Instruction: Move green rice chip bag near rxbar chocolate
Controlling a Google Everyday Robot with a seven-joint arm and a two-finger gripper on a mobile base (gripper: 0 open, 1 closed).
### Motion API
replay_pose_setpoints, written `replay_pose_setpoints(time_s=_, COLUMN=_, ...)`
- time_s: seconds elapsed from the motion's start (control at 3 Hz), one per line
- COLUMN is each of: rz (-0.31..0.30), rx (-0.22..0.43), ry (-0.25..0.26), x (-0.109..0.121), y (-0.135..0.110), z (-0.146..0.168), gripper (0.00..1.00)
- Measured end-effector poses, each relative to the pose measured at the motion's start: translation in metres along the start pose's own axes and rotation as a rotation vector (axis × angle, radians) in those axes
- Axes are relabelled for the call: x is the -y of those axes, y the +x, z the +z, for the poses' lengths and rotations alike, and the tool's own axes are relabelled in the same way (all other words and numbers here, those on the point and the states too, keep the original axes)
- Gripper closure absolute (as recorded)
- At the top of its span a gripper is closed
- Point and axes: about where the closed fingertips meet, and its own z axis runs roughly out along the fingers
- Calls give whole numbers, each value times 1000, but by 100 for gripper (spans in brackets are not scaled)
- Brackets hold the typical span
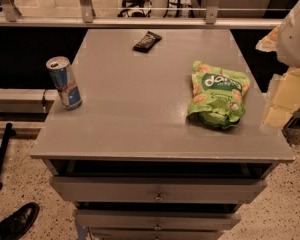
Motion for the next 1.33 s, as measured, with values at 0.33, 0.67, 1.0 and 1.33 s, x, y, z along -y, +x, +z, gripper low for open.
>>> replay_pose_setpoints(time_s=0.33, rz=0, rx=0, ry=0, x=0, y=0, z=0, gripper=0)
replay_pose_setpoints(time_s=0.67, rz=27, rx=29, ry=46, x=14, y=8, z=21, gripper=0)
replay_pose_setpoints(time_s=1.0, rz=69, rx=63, ry=102, x=34, y=12, z=43, gripper=0)
replay_pose_setpoints(time_s=1.33, rz=135, rx=80, ry=133, x=53, y=12, z=72, gripper=0)
